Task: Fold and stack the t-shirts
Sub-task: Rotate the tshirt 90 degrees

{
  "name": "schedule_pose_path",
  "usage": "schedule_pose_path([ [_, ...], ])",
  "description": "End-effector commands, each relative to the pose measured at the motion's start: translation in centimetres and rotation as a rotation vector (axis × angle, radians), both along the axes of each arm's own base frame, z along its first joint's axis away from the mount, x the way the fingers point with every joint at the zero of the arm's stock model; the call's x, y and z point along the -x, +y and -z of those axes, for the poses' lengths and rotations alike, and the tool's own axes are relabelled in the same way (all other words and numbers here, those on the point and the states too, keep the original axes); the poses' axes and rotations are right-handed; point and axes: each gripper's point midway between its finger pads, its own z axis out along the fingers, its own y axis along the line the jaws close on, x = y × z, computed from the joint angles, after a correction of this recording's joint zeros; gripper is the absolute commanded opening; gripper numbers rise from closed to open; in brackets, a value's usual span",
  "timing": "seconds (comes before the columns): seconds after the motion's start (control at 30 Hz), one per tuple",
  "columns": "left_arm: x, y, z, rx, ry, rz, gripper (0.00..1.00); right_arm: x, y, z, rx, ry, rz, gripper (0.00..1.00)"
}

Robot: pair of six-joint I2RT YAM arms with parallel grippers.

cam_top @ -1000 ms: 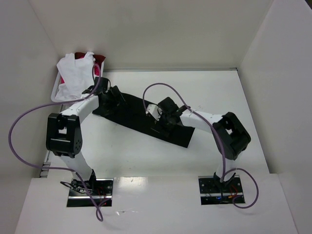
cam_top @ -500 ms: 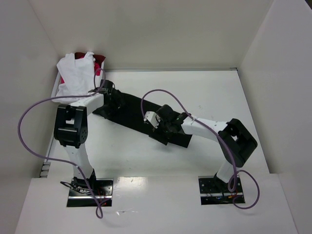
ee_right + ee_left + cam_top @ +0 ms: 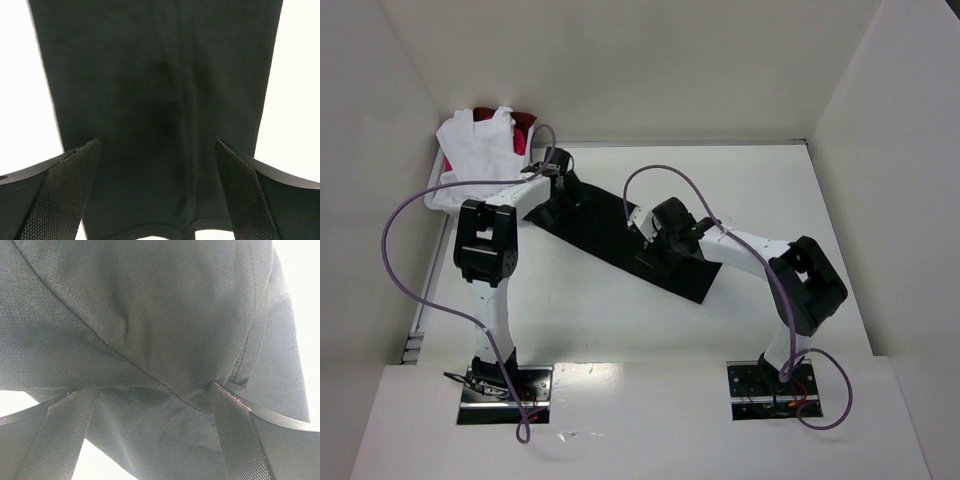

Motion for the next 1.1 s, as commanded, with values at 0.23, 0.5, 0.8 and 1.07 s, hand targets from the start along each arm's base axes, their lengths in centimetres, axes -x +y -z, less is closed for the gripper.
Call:
schedule_pose_path([
  [0.23,-3.1,-2.8,0.5,-0.086,0.001,0.112,1.0,-2.7,1.5,1.2,0.004,0.007,0.006,1.0],
  [0.5,-4.5,-4.2,0.4,-0.106,-0.003,0.193,1.0,0.0,2.9,1.5,-0.018,0.059,-0.048,1.0],
  [0.8,-5.6,-8.3,-1.6,-0.09,-0.057,0.365,1.0,5.6,6.4,3.6,-0.102,0.237,-0.092,1.0],
  [1.07,-5.8,-10.6,-2.3,-0.074,-0.084,0.438,1.0,6.8,8.7,1.6,-0.231,0.231,-0.065,1.0],
])
